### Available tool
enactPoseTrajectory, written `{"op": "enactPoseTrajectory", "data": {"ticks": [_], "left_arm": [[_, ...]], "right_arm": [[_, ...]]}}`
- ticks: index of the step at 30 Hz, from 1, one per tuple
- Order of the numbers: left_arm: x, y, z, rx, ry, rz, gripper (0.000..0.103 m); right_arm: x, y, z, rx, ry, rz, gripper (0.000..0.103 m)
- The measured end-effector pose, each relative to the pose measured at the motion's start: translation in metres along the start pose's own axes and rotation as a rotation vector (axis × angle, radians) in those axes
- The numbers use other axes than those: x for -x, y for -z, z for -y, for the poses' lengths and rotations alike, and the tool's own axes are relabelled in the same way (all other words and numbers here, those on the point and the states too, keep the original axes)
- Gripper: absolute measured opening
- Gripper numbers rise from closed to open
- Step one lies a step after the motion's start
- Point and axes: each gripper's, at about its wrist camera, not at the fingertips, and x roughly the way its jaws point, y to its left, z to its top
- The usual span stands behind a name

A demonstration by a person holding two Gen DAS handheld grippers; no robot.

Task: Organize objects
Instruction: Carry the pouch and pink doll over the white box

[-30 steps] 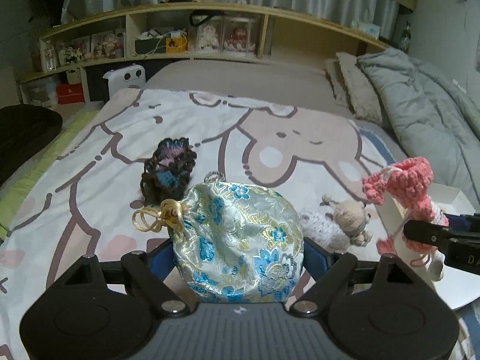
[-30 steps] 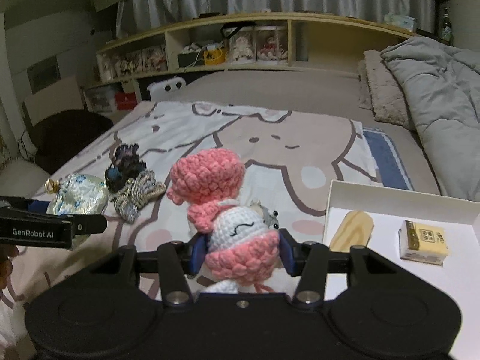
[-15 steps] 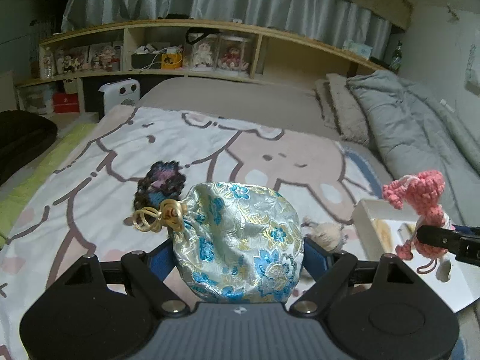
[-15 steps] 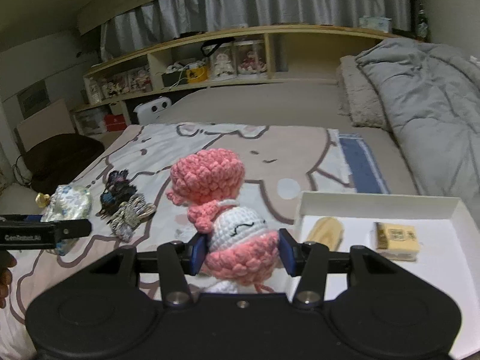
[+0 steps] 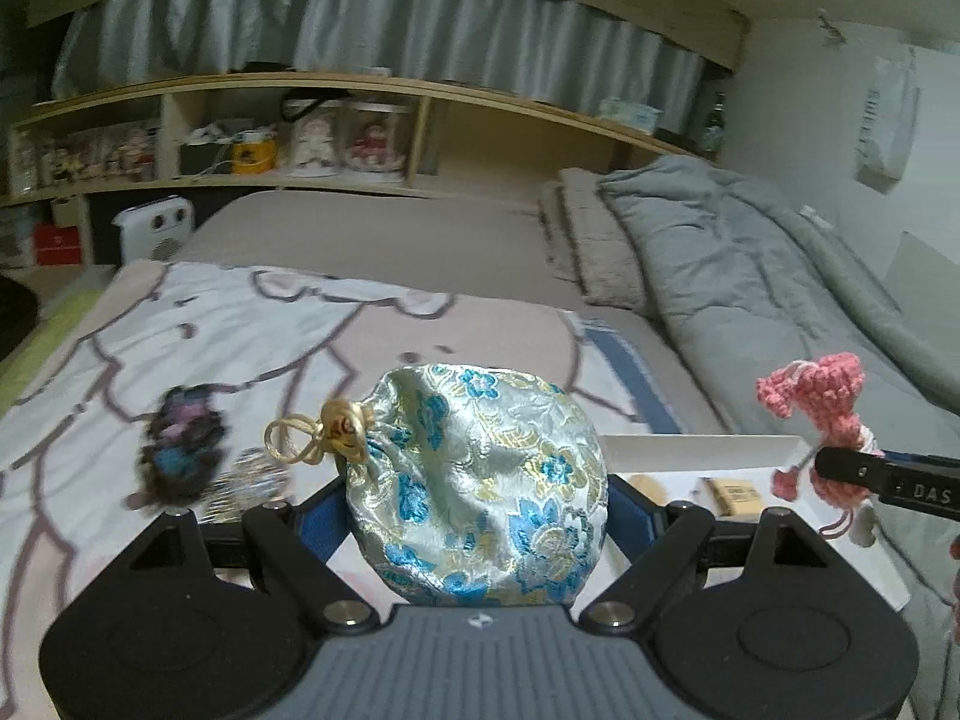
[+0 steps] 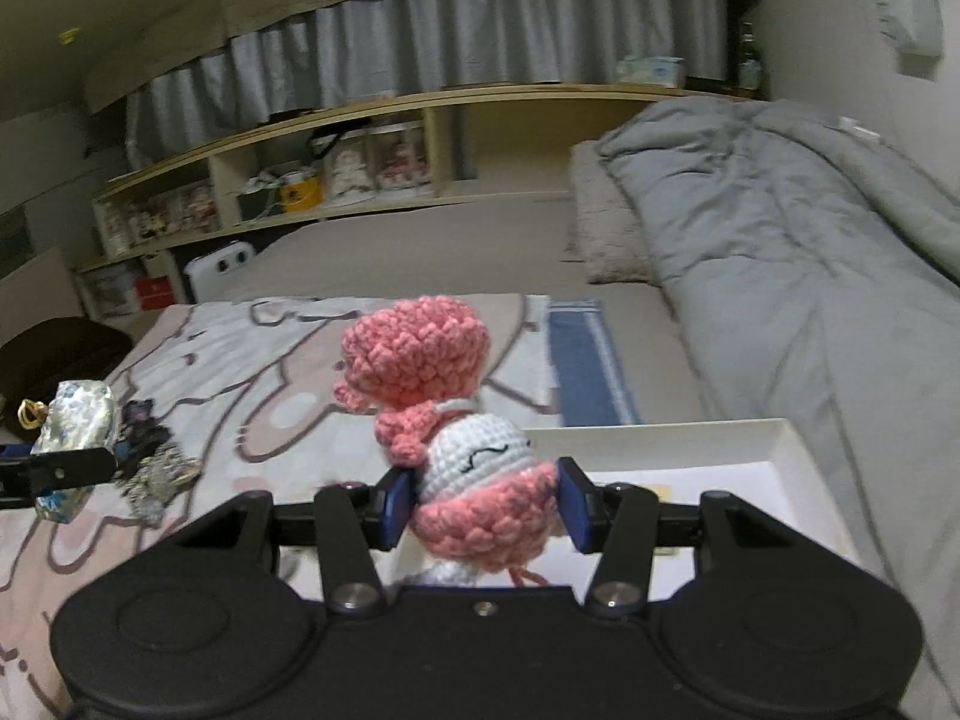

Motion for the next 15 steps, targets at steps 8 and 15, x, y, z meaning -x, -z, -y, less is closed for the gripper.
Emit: {"op": "enactPoseTrajectory", "data": {"ticks": [8,15], "left_arm": [[-0.025,-0.007,0.069,-0.079,0.093,-0.008,0.086],[-0.055,0.003,0.125,-0.141,0.167,-0.050,0.086]], "right_arm": [[0.002,-0.003,0.052,-0.025,0.079,-0.001,0.051],[-0.005,-0.003,0.093,-0.039,0.131,-0.010,0.051]]}}
